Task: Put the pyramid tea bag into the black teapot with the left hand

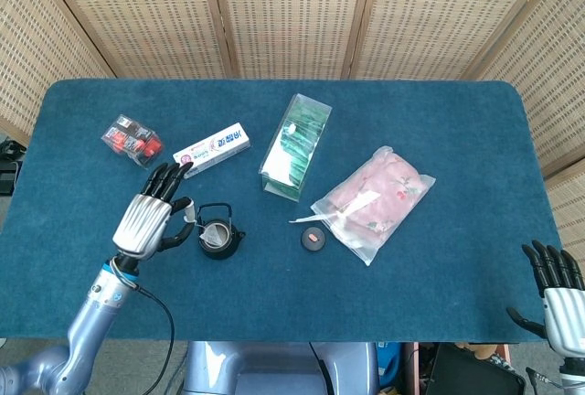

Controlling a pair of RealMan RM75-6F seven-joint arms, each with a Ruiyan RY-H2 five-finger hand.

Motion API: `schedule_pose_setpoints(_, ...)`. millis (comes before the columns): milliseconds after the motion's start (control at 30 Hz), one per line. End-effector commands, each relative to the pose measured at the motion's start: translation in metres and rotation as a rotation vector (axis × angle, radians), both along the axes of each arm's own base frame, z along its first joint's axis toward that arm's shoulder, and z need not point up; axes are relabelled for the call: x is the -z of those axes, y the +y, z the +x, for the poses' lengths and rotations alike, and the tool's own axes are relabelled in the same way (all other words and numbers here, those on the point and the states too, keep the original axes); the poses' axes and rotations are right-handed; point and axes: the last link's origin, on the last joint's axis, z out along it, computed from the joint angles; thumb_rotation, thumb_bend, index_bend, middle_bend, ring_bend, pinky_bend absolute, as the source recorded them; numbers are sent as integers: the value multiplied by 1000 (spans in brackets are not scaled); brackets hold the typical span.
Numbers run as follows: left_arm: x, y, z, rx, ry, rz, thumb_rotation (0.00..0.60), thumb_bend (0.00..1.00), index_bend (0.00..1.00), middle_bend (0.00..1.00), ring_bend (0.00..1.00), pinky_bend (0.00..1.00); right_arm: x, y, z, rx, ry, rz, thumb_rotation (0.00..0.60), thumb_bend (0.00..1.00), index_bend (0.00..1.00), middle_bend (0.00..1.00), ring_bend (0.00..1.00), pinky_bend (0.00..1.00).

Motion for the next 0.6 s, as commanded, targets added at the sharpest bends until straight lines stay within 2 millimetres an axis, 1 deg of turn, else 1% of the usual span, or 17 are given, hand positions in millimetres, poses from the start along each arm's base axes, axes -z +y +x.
schedule_pose_setpoints(33,1,-2,-3,1,28,9,600,383,596,48,0,0,0,0,0,0,0,0,600,71,92,138,0,84)
schedule_pose_setpoints(233,8,-12,-12,-10,79,-3,600,383,596,48,0,0,0,1,-1,3,-1,0,600,72,91,138,0,84)
schedule_pose_setpoints(467,17,-28,-33,-47,136,-15,600,383,596,48,0,0,-1,2,-1,5,0,-2,600,71,92,138,0,84)
schedule_pose_setpoints(600,23,-42,-48,-82,176,-23,600,383,596,48,0,0,0,2,-1,5,-1,0,600,71,91,138,0,83)
